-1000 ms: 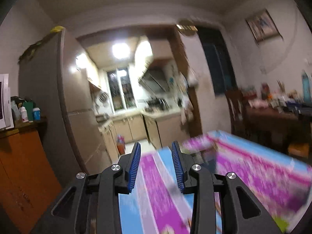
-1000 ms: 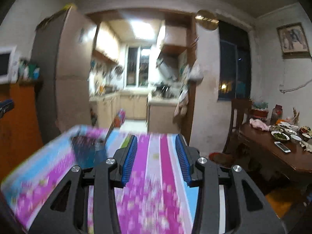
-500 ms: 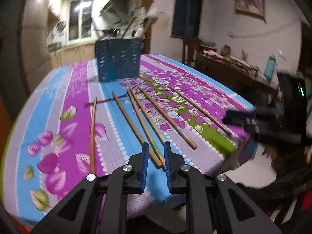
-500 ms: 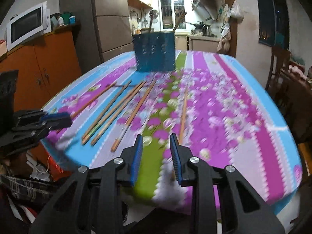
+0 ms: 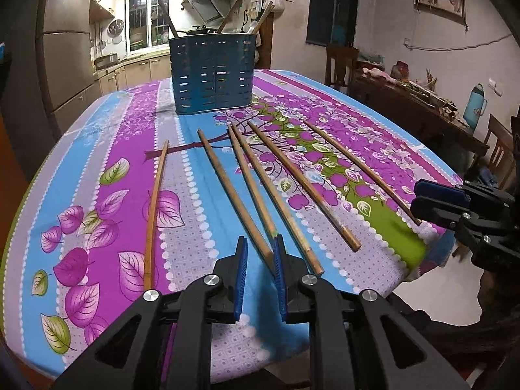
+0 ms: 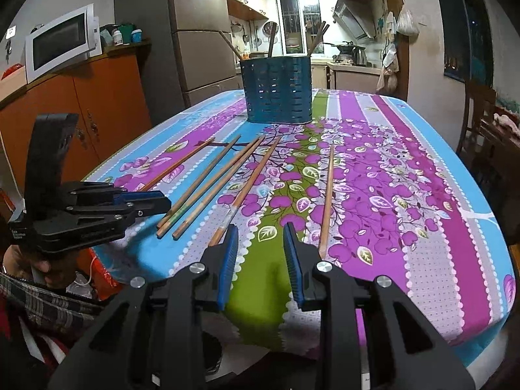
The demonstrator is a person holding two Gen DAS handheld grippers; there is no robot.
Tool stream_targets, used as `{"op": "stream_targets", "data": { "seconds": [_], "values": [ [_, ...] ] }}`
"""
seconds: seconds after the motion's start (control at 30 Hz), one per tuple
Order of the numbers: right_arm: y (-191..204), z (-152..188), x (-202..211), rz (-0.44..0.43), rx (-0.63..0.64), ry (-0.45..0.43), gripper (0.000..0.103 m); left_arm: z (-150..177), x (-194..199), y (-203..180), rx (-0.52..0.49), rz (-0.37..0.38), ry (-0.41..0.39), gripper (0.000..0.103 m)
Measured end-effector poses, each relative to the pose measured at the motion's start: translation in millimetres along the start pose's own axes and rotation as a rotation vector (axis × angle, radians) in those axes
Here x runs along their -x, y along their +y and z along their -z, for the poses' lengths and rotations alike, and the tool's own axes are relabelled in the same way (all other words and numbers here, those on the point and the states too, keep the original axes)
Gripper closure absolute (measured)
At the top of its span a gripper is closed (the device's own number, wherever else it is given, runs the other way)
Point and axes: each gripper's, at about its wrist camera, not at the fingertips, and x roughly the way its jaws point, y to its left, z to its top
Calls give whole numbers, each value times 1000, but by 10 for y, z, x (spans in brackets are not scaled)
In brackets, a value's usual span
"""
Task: Organize utensils
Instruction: 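Move both open tools back down over the loose chopsticks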
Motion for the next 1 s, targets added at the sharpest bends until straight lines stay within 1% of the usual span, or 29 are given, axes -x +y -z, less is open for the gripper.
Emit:
{"op": "stream_targets", "data": {
  "seconds": [0.1, 0.27, 0.33, 0.4, 0.43, 0.5, 0.57, 0.6, 0.67, 0.73, 0.9, 1.0],
  "values": [
    [6, 0, 4, -4, 3, -4, 76, 4, -50, 4, -13, -16, 19, 85],
    [5, 8, -12, -11, 3, 0, 75, 2, -79, -53, -60, -62, 19, 85],
    [10, 11, -19, -13, 2, 2, 74, 2, -84, -80, -88, -92, 17, 85],
    [12, 13, -21, -16, 1, 1, 70, 7, -108, -80, -112, -156, 37, 85],
    [13, 12, -17, -17, 1, -2, 69, 13, -95, -51, -106, -165, 38, 85],
    [19, 5, -12, -18, 2, -10, 68, 8, -42, 9, -79, -164, 34, 85],
    [23, -4, -17, -24, 0, -15, 67, -8, 40, 43, -43, -121, 13, 85],
    [27, -7, -27, -28, -1, -16, 67, -17, 65, 44, -28, -84, 4, 85],
    [44, -11, -49, -34, -2, -16, 67, -28, 51, 17, -29, -61, 1, 85],
    [67, -11, -61, -38, 3, -14, 67, -31, -6, -31, -44, -67, 11, 85],
    [70, -1, -55, -37, 7, -11, 65, -21, -74, -42, -31, -38, 32, 85],
    [47, 4, -58, -40, -2, -10, 64, -20, -86, -31, -34, -46, 34, 85]
  ]
}}
